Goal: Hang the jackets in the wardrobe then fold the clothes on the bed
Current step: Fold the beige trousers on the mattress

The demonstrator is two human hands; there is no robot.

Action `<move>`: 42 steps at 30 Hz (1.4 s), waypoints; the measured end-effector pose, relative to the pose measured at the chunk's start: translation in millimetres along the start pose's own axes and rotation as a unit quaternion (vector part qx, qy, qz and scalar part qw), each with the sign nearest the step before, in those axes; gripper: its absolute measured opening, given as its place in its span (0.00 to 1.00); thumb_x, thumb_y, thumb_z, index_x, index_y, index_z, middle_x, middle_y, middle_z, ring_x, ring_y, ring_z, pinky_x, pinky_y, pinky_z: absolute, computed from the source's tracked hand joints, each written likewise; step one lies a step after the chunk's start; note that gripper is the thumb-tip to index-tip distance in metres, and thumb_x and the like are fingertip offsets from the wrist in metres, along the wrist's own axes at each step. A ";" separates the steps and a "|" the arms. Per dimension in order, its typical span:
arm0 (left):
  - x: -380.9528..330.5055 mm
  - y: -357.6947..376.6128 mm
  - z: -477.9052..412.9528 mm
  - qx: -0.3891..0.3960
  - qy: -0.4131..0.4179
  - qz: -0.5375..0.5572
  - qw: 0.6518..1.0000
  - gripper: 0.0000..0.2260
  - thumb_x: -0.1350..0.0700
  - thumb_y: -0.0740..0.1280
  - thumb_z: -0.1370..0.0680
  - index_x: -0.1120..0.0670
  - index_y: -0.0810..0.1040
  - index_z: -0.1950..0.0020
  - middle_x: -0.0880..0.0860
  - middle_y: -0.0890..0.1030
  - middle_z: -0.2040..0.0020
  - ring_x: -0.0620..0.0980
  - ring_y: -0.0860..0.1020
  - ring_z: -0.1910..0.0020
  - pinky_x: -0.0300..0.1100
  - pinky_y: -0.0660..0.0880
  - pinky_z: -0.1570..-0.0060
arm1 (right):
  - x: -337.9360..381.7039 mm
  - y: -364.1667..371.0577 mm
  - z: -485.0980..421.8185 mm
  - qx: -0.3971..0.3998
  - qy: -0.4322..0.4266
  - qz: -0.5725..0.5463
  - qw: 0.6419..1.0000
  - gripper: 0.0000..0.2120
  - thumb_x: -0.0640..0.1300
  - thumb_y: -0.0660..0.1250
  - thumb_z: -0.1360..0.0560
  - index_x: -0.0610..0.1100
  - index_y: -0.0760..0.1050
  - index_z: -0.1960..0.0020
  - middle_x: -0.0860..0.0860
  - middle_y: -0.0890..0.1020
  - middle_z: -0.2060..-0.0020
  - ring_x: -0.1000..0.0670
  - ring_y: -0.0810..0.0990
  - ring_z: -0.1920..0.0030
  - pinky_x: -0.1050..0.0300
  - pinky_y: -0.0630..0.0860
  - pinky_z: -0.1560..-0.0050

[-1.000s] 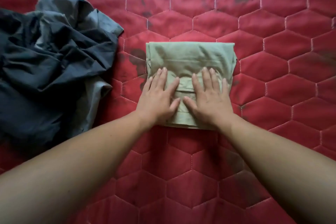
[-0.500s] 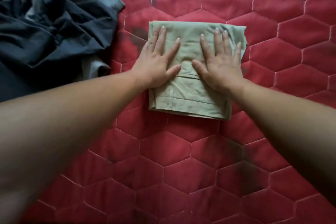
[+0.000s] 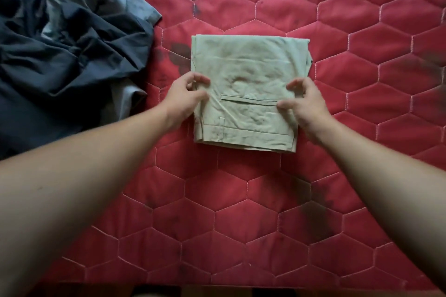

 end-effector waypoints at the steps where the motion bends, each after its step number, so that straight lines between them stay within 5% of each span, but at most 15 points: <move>1: -1.3 0.6 -2.9 0.014 -0.006 0.013 1.000 0.16 0.70 0.67 0.27 0.52 0.80 0.46 0.55 0.81 0.50 0.49 0.78 0.52 0.44 0.77 0.44 | 0.2 1.2 -2.7 0.031 0.017 -0.029 0.999 0.20 0.26 0.72 0.33 0.45 0.75 0.48 0.51 0.79 0.53 0.62 0.79 0.55 0.69 0.75 0.54; 4: -1.5 -0.9 -2.3 0.037 -0.009 0.007 0.999 0.18 0.71 0.67 0.28 0.50 0.81 0.48 0.53 0.82 0.51 0.47 0.79 0.54 0.44 0.79 0.48 | 0.0 3.9 -3.9 0.103 0.048 -0.003 0.993 0.20 0.27 0.72 0.33 0.47 0.80 0.48 0.48 0.83 0.44 0.48 0.81 0.42 0.53 0.80 0.41; 6: -3.1 -2.9 5.9 0.052 0.003 -0.024 0.998 0.19 0.72 0.67 0.28 0.50 0.80 0.47 0.52 0.83 0.52 0.44 0.80 0.56 0.38 0.79 0.51 | 2.9 5.5 4.2 0.132 0.029 0.059 0.989 0.25 0.25 0.71 0.34 0.48 0.82 0.44 0.50 0.84 0.45 0.50 0.81 0.46 0.62 0.80 0.48; 11: -24.3 -9.0 60.6 0.033 0.023 -0.120 0.992 0.22 0.70 0.68 0.29 0.52 0.79 0.39 0.54 0.83 0.42 0.52 0.82 0.43 0.50 0.77 0.37 | 38.2 4.5 59.9 0.127 -0.052 0.223 0.965 0.35 0.28 0.66 0.35 0.45 0.75 0.29 0.47 0.79 0.34 0.49 0.76 0.32 0.53 0.68 0.27; 26: -194.5 -132.7 312.9 -0.003 0.112 -0.197 0.974 0.22 0.62 0.72 0.28 0.48 0.78 0.36 0.53 0.81 0.42 0.50 0.79 0.44 0.42 0.75 0.41 | 250.1 -63.1 306.0 0.113 -0.160 0.348 0.917 0.35 0.41 0.70 0.33 0.58 0.72 0.27 0.46 0.76 0.38 0.43 0.77 0.36 0.48 0.75 0.37; 33: -201.5 -207.3 405.0 -0.056 0.073 -0.224 0.970 0.23 0.60 0.72 0.28 0.48 0.76 0.34 0.55 0.80 0.42 0.52 0.79 0.44 0.44 0.75 0.40 | 296.6 -22.6 377.7 0.165 -0.241 0.356 0.887 0.34 0.43 0.72 0.33 0.57 0.73 0.29 0.49 0.76 0.37 0.46 0.77 0.38 0.60 0.71 0.42; 37: -172.7 -233.5 461.5 -0.130 0.018 -0.189 0.973 0.24 0.60 0.72 0.29 0.47 0.76 0.34 0.56 0.79 0.41 0.53 0.79 0.45 0.42 0.74 0.42 | 310.2 13.7 403.4 0.233 -0.297 0.369 0.849 0.34 0.43 0.73 0.35 0.57 0.74 0.30 0.52 0.76 0.37 0.47 0.78 0.39 0.56 0.74 0.40; 42: -104.9 -260.2 554.6 -0.257 -0.061 -0.084 0.961 0.25 0.59 0.72 0.28 0.44 0.76 0.34 0.53 0.77 0.38 0.50 0.78 0.42 0.40 0.73 0.40 | 323.9 82.8 452.7 0.337 -0.375 0.417 0.756 0.33 0.44 0.74 0.34 0.56 0.74 0.30 0.54 0.76 0.36 0.48 0.79 0.40 0.60 0.74 0.42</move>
Point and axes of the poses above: each hand's wrist, its own z-axis away from the middle knuckle, its own y-axis out of the palm, x = y × z, the point moved 6 cm from there along -z, towards the middle knuckle
